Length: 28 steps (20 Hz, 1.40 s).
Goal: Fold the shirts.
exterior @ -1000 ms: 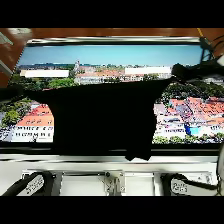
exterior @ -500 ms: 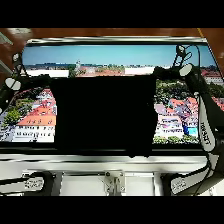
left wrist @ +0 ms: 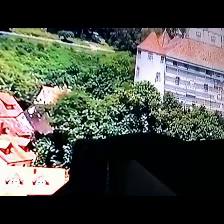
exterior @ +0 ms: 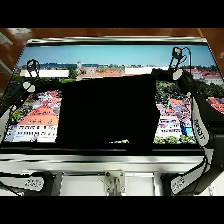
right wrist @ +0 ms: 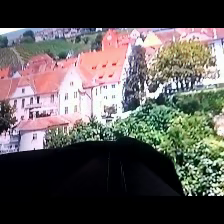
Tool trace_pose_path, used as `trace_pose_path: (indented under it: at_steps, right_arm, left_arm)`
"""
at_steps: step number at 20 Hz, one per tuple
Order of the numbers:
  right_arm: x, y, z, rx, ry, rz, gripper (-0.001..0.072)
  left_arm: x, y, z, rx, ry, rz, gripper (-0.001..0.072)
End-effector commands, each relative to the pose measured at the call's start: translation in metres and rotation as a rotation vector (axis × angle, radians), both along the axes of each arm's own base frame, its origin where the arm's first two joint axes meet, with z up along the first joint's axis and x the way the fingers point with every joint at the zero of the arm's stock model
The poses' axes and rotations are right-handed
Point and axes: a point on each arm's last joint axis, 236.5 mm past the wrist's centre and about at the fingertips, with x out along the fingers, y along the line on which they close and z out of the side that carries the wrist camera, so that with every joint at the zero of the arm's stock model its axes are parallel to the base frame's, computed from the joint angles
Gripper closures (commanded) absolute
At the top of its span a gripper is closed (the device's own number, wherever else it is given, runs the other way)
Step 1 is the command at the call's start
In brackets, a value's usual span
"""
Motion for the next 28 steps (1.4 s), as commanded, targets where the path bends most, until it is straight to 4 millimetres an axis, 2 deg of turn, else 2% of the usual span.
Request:
trace_pose_path:
  at_steps: [1, 4, 7, 9, 14, 15, 16, 17, 18, 20, 21, 23, 24, 25, 26, 27, 28]
  right_arm:
    - [-0.032, 0.011, -0.027, 0.025, 0.174, 0.051, 0.0633]
    - [-0.070, 0.005, -0.031, 0.022, 0.334, 0.071, 0.0633]
    - [-0.127, 0.000, -0.049, 0.011, 0.588, 0.089, 0.0634]
    - [-0.149, -0.004, -0.060, -0.027, 0.687, 0.113, 0.0634]
    - [-0.153, -0.002, -0.072, 0.011, 0.736, 0.061, 0.0633]
    - [-0.153, -0.001, -0.072, 0.016, 0.738, 0.061, 0.0631]
    - [-0.153, 0.000, -0.071, 0.024, 0.737, 0.061, 0.0540]
    - [-0.153, 0.003, -0.069, 0.035, 0.735, 0.064, 0.0216]
    - [-0.153, 0.004, -0.065, 0.033, 0.729, 0.080, 0.0028]
    - [-0.170, -0.007, -0.048, -0.040, 0.755, 0.149, 0.0028]
    - [-0.186, -0.025, -0.038, -0.110, 0.802, 0.164, 0.0029]
    - [-0.224, -0.073, -0.014, -0.280, 0.920, 0.164, 0.0033]
    - [-0.241, -0.090, -0.003, -0.315, 0.960, 0.181, 0.0074]
    - [-0.253, -0.094, 0.004, -0.275, 0.964, 0.196, 0.0103]
    - [-0.264, -0.086, 0.007, -0.168, 0.938, 0.207, 0.0101]
    - [-0.270, -0.073, 0.008, -0.045, 0.894, 0.215, 0.0099]
    - [-0.275, -0.061, 0.008, 0.074, 0.841, 0.208, 0.0082]
  left_arm:
    - [-0.024, -0.012, -0.021, -0.039, 0.134, -0.058, 0.0666]
    - [-0.065, -0.018, -0.037, -0.096, 0.328, -0.134, 0.0666]
    - [-0.103, -0.017, -0.048, -0.142, 0.491, -0.162, 0.0666]
    - [-0.119, -0.017, -0.055, -0.154, 0.571, -0.157, 0.0666]
    - [-0.125, -0.022, -0.066, -0.181, 0.620, -0.141, 0.0665]
    - [-0.125, -0.022, -0.067, -0.183, 0.625, -0.140, 0.0640]
    - [-0.126, -0.023, -0.068, -0.184, 0.627, -0.141, 0.0495]
    - [-0.126, -0.022, -0.066, -0.183, 0.627, -0.143, 0.0342]
    - [-0.125, -0.020, -0.061, -0.185, 0.627, -0.146, 0.0217]
    - [-0.128, -0.013, -0.043, -0.196, 0.640, -0.158, 0.0183]
    - [-0.133, -0.002, -0.034, -0.180, 0.655, -0.166, 0.0183]
    - [-0.160, 0.026, -0.019, -0.152, 0.720, -0.146, 0.0184]
    - [-0.178, 0.034, -0.014, -0.169, 0.753, -0.143, 0.0183]
    - [-0.198, 0.037, -0.012, -0.188, 0.776, -0.161, 0.0169]
    - [-0.222, 0.035, -0.013, -0.216, 0.799, -0.183, 0.0052]
    - [-0.244, 0.031, -0.020, -0.249, 0.811, -0.187, -0.0003]
    - [-0.267, 0.028, -0.031, -0.272, 0.819, -0.183, -0.0003]
